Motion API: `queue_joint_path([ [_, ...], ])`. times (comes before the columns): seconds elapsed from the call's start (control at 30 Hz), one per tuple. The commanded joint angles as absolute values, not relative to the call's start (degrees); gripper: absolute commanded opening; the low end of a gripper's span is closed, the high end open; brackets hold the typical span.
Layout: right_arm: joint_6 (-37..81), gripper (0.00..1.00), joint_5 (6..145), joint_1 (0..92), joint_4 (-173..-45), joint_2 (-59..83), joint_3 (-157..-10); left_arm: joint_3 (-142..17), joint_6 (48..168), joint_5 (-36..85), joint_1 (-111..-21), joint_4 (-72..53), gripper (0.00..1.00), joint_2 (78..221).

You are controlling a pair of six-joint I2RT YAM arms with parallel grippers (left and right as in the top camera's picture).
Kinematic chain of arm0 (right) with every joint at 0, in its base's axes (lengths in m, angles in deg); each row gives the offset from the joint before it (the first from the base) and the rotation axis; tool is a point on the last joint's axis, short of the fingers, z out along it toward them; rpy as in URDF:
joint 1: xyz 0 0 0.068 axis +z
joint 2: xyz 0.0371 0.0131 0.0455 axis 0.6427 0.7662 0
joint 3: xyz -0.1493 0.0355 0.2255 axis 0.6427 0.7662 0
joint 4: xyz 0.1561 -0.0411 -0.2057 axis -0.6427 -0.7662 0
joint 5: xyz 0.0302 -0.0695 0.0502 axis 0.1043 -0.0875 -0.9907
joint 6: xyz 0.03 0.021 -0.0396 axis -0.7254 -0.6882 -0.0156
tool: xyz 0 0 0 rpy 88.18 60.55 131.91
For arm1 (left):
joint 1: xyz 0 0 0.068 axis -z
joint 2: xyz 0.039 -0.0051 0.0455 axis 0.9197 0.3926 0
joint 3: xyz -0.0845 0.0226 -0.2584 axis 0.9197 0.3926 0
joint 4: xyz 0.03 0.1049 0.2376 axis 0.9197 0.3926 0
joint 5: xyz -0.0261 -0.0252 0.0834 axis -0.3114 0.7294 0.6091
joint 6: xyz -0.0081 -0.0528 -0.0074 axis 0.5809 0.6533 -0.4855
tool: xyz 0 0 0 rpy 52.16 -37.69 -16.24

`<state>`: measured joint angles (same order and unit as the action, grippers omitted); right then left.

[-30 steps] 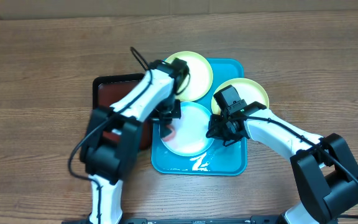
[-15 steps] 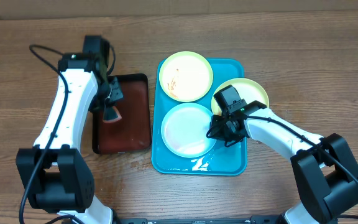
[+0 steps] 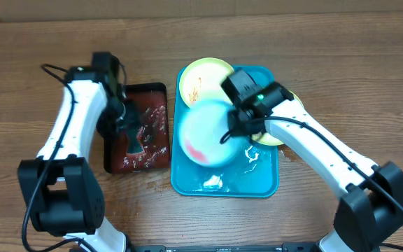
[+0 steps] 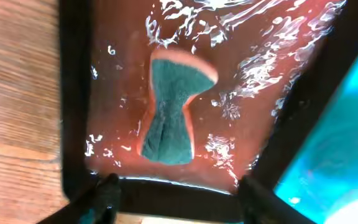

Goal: Clean dirty plates on tray and stack at the side
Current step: 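Lift the white plate with the right gripper and tilt it over black tray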

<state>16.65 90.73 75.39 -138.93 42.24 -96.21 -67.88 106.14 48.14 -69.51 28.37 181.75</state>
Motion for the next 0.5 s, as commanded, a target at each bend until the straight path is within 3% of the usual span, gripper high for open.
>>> queue_joint_path([
  [0.0, 21.0, 0.04, 98.3, 78.8, -136.7, 41.1, -102.3, -75.1, 105.2, 43.4, -72.6, 31.4, 0.68, 176.9],
  [0.13, 21.2, 0.04, 103.0, 82.7, -127.4, 41.7, -102.7, -81.2, 105.2, 42.3, -75.1, 34.9, 0.84, 173.5],
  [0.2, 21.2, 0.04, 105.6, 84.7, -122.7, 43.4, -102.7, -83.2, 105.2, 42.3, -76.1, 35.9, 1.0, 171.4],
  [0.47, 21.2, 0.04, 121.5, 93.0, -114.4, 51.2, -102.7, -83.8, 105.2, 42.4, -77.6, 36.4, 1.0, 166.2],
])
